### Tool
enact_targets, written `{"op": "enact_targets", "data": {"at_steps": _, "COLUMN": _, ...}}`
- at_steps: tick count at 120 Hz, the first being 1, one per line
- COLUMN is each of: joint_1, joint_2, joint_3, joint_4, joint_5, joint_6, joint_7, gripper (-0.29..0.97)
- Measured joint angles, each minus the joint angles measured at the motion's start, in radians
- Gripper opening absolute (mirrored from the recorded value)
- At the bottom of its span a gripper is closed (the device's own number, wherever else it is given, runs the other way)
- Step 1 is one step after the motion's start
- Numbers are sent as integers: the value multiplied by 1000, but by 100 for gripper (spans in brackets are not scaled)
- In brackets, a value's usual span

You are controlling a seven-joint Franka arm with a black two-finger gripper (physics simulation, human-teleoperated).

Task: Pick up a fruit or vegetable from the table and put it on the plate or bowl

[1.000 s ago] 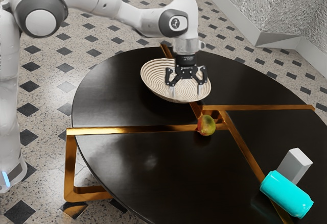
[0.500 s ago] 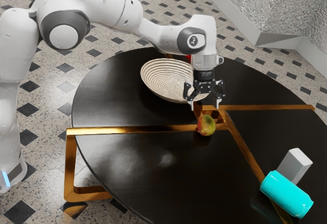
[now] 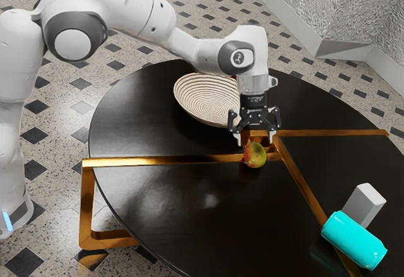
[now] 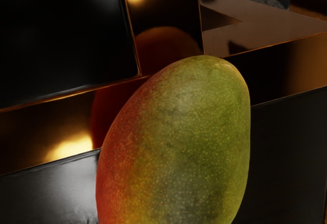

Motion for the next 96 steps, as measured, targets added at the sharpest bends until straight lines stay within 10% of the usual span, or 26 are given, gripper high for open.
{"op": "enact_targets", "data": {"at_steps": 96, "joint_1": 11, "joint_2": 102, "joint_3": -34, "joint_4": 18, "joint_5": -20, "joint_6": 44, "joint_7": -13, "gripper": 68}}
